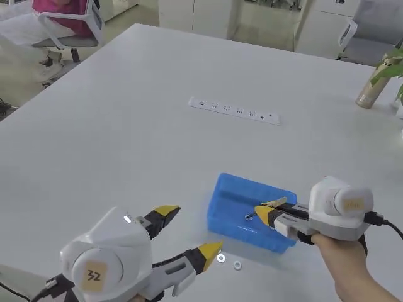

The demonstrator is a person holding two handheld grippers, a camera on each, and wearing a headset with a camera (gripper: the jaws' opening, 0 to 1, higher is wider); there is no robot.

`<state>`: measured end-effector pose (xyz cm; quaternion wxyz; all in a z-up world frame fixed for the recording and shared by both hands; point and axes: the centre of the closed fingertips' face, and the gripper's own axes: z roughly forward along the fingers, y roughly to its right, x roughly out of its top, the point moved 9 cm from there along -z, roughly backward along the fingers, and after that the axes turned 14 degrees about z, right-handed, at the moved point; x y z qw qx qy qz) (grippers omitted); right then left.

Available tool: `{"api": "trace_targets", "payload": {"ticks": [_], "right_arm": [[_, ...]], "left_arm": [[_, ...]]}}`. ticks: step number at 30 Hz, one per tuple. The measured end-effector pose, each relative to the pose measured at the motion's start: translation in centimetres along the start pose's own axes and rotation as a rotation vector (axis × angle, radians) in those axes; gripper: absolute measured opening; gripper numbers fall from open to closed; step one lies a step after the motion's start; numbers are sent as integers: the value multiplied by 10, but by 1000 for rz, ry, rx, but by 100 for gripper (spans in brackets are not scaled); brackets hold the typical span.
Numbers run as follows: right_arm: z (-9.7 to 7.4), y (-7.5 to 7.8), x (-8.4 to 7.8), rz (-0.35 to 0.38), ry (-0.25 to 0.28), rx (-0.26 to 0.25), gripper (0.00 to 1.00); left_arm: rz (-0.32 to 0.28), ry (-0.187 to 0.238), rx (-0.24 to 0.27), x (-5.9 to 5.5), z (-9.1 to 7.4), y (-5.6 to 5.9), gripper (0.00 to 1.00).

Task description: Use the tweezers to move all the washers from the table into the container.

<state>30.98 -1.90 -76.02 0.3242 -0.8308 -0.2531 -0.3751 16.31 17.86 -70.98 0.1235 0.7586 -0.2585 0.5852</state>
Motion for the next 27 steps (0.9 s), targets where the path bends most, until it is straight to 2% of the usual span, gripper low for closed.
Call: {"api": "trace_targets", "payload": {"ticks": [4,5,6,7,8,9,10,11,15,20,22,26,27], "right_arm": [[-6,-5,7,-14,29,-3,2],[-8,-6,13,-51,57,17,0],[-12,-8,15,15,93,-15,0],[-16,-11,18,-9,92,11,0],[-19,-13,20,-15,92,12,0],[-21,-13,21,-29,86,-2,0],[-23,-13,18,-49,53,-29,0],[-23,-12,17,-58,47,-32,0],[-27,-10,8,-39,37,-37,0],[-26,-7,6,-7,35,-35,0],[-21,-6,5,5,1,-9,0],[-8,1,0,-83,-151,11,0],[-7,3,0,-93,-164,15,0]], "left_arm": [[-2,0,0,0,0,0,53],[-1,0,-1,0,0,0,53],[0,0,-3,0,0,0,53],[1,0,-4,0,0,0,53],[2,-1,-5,0,0,0,53],[4,-1,-5,0,0,1,53],[7,1,-5,1,0,1,53],[8,3,-4,1,-1,1,53],[-6,9,6,1,-2,-1,52],[-6,11,-4,1,-1,0,52],[1,6,-2,1,-1,0,52],[-7,5,-2,0,-1,0,52],[-8,5,-1,0,-1,0,52]]}}
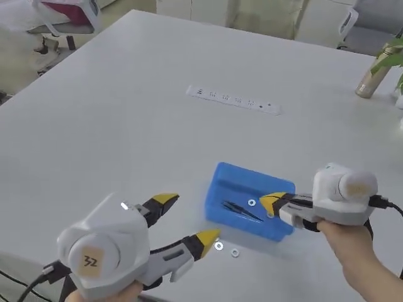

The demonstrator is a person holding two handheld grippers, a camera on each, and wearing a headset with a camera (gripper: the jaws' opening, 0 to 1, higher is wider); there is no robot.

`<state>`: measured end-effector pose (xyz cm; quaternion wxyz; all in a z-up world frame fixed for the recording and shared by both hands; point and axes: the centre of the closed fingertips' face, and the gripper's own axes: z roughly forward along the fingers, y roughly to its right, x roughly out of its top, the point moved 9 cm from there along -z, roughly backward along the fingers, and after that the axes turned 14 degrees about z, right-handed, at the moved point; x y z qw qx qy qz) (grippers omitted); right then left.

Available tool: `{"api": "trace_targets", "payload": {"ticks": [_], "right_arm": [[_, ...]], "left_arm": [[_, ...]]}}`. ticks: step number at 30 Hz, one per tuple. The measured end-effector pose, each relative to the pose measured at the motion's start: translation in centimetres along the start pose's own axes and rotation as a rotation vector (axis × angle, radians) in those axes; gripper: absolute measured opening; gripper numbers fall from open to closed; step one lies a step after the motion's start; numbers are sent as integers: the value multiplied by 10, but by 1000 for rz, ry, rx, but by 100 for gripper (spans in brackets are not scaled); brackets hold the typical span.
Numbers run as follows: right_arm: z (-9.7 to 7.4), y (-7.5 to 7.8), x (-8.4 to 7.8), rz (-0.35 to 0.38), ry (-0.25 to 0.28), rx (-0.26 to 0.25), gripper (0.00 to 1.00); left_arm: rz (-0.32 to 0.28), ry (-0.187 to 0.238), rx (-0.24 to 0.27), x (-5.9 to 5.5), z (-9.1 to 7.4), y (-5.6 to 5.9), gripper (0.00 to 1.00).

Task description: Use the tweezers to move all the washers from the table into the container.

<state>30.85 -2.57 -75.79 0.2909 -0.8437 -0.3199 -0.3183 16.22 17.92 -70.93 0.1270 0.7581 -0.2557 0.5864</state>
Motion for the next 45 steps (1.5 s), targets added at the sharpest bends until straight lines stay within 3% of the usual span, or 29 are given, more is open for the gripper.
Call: {"api": "trace_targets", "payload": {"ticks": [5,11,14,17,19,24,25,28,30,35,39,43,45], "right_arm": [[3,2,2,-183,-182,49,0],[7,0,7,-290,-349,114,0],[16,1,8,-293,-392,166,0],[23,2,9,-372,-469,148,1],[28,1,9,-403,-500,150,1],[31,1,2,-497,-581,98,4],[31,-1,4,-511,-550,105,1],[28,3,0,-493,-566,68,0],[23,4,-2,-482,-547,46,0],[14,4,-3,-492,-435,23,0],[-3,-4,10,-508,-321,-3,0],[-17,-14,17,-522,-273,-6,0],[-24,-19,19,-515,-243,2,0]], "left_arm": [[-5,0,5,0,0,-1,52],[-5,1,6,0,0,-1,52],[-5,3,7,0,0,-1,52],[-7,3,10,0,0,-2,52],[-9,6,13,0,0,-2,52],[-11,7,20,0,-1,-3,52],[-13,7,21,0,-1,-3,52],[-14,8,21,0,-1,-3,52],[-14,9,19,0,0,-3,52],[-17,6,17,0,0,-3,52],[-23,14,4,1,0,-2,51],[-16,37,-2,5,-3,-3,42],[-42,41,-9,5,-3,-4,39]]}}
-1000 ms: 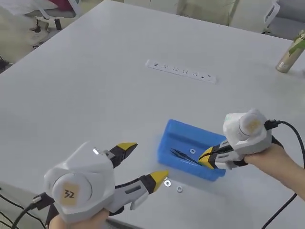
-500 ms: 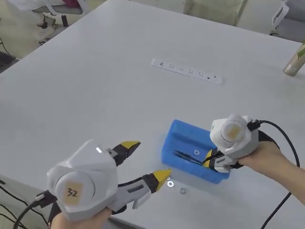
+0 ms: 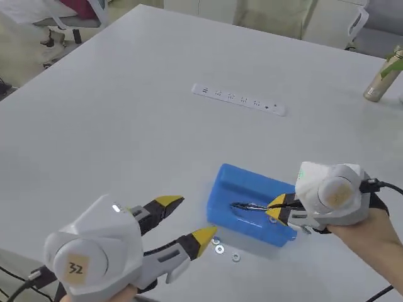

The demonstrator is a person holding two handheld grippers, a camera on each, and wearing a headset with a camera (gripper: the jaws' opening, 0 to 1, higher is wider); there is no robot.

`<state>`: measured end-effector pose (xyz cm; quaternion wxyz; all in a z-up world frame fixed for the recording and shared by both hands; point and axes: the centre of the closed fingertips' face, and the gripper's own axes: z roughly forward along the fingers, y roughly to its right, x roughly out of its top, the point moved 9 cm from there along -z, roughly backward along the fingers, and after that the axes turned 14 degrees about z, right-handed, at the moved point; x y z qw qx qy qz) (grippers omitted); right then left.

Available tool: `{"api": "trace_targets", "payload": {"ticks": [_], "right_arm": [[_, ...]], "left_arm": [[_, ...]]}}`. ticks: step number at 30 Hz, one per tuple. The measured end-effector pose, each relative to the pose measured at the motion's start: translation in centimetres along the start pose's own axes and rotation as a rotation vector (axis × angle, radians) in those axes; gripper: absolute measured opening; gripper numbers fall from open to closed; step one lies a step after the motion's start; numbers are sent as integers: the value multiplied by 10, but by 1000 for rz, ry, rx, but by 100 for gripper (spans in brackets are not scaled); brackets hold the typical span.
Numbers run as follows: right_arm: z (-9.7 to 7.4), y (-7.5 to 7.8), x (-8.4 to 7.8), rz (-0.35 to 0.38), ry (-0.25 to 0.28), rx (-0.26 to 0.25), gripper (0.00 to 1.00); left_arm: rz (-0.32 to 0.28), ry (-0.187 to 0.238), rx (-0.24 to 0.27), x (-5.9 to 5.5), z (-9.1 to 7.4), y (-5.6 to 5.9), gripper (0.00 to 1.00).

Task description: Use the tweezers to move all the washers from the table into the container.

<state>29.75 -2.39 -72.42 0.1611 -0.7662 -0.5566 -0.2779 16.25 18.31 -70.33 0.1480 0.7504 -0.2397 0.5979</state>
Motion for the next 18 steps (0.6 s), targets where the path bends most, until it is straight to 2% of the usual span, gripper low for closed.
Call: {"api": "trace_targets", "payload": {"ticks": [2,5,10,16,18], "right_arm": [[-6,-3,2,2,27,-10,0],[-16,-7,6,1,75,-29,0],[-39,-21,15,6,137,3,0],[-52,-39,15,-27,120,76,0],[-53,-45,11,-37,91,106,0]], "left_arm": [[-24,-6,3,-1,0,-1,39],[-16,-3,6,0,0,-1,39],[3,-5,-23,2,0,2,39],[16,-12,-66,2,1,5,39],[23,-12,-89,3,2,7,39]]}}
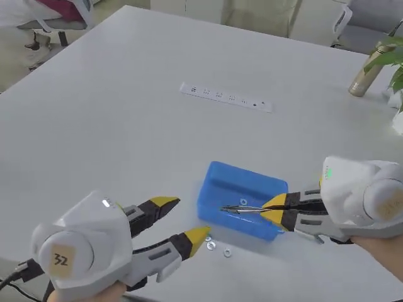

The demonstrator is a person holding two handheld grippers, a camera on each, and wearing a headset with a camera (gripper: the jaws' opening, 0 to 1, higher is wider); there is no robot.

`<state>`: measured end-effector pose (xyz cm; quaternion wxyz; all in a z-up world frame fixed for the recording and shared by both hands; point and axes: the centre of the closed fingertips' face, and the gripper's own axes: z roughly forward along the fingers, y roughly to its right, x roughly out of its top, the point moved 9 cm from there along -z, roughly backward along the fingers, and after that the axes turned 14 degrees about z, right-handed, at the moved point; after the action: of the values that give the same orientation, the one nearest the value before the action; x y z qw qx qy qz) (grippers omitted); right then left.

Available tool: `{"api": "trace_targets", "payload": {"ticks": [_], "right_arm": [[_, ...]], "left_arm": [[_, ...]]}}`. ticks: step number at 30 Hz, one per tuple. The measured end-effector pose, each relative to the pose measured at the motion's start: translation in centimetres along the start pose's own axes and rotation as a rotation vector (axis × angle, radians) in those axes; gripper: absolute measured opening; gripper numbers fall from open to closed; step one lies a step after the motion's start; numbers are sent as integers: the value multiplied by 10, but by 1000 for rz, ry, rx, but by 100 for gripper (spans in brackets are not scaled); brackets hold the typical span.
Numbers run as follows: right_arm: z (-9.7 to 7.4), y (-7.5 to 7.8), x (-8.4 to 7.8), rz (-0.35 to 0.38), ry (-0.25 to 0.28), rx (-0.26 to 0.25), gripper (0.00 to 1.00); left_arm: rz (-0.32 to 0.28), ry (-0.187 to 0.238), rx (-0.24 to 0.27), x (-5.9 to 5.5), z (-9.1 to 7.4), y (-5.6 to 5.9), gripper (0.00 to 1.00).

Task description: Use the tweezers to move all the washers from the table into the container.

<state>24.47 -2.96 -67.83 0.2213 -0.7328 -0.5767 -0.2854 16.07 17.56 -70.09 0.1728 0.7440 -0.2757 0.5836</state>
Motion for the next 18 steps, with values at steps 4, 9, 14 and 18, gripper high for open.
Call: {"api": "trace_targets", "payload": {"ticks": [4,9,14,18], "right_arm": [[4,-8,-10,-19,-76,44,0],[12,-14,-17,-40,-158,85,0],[15,-15,-12,-64,-167,103,0],[16,-17,-6,-64,-133,122,0]], "left_arm": [[106,-55,-110,-2,6,6,39],[152,-81,-213,-3,15,8,41],[237,-159,-334,-10,27,11,40],[256,-172,-378,-13,36,12,38]]}}
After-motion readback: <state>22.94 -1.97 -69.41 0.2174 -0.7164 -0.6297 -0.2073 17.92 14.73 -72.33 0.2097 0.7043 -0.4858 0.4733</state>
